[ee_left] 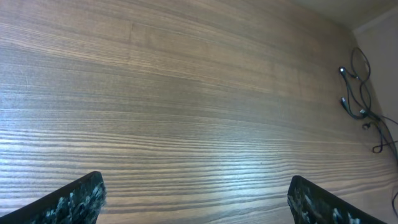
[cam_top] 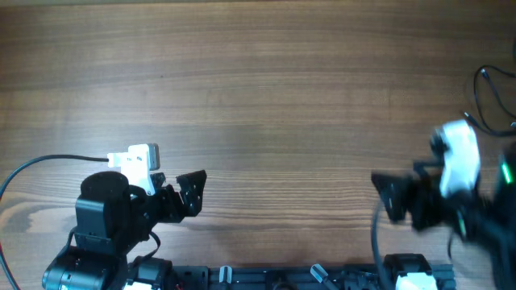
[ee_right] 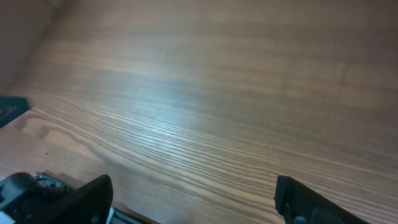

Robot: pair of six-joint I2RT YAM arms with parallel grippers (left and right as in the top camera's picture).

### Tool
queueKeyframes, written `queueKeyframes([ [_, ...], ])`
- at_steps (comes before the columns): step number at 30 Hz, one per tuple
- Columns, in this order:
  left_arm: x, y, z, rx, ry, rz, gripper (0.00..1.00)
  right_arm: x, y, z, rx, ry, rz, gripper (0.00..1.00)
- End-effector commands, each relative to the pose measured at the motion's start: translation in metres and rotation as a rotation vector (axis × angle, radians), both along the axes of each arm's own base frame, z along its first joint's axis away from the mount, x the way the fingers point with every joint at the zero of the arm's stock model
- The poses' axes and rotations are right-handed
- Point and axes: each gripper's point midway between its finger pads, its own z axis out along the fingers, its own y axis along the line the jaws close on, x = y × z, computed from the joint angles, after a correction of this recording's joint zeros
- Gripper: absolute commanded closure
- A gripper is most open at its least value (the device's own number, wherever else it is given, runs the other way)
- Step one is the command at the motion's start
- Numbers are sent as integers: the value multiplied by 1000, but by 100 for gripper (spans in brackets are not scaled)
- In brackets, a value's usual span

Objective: Untangle cables

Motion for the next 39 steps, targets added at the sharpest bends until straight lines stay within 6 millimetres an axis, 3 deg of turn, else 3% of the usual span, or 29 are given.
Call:
queueKeyframes([
  [1, 0, 0, 7, 4, -28, -11, 4, -45, 0, 13, -7, -156, 19, 11],
  [4, 0, 0, 7, 5, -28, -11, 3, -72, -6, 18, 26, -227, -52, 11],
  [6, 0, 0, 7, 5, -27, -11, 4, -88, -22, 14, 82, -233, -207, 11],
  [9, 0, 0, 7, 7, -27, -13, 4, -112, -30, 8, 94, -277, -262, 11],
  [12, 0, 0, 7, 7, -28, -13, 3, -140, -31, 6, 97, -387, -250, 10],
  [13, 0, 0, 7, 7, -28, -13, 3, -145, -31, 6, 98, -411, -248, 2],
  [15, 0, 0, 7, 7, -29, -13, 2, -153, -31, 5, 106, -445, -248, 0],
  [18, 0, 0, 7, 7, -29, -13, 2, -168, -10, -1, 191, -406, -145, 0],
  [21, 0, 0, 7, 7, -28, -13, 2, -173, 0, 0, 221, -397, -95, 0],
  [24, 0, 0, 7, 7, -29, -13, 2, -168, -10, -2, 175, -411, -154, 0],
  [32, 0, 0, 7, 7, -28, -13, 1, -184, -9, -1, -1, -624, -203, 0],
  [36, 0, 0, 7, 7, -28, -13, 2, -188, -5, 25, -63, -776, -194, 0],
  [39, 0, 0, 7, 7, -28, -13, 2, -185, -6, 61, -65, -926, -194, 0],
])
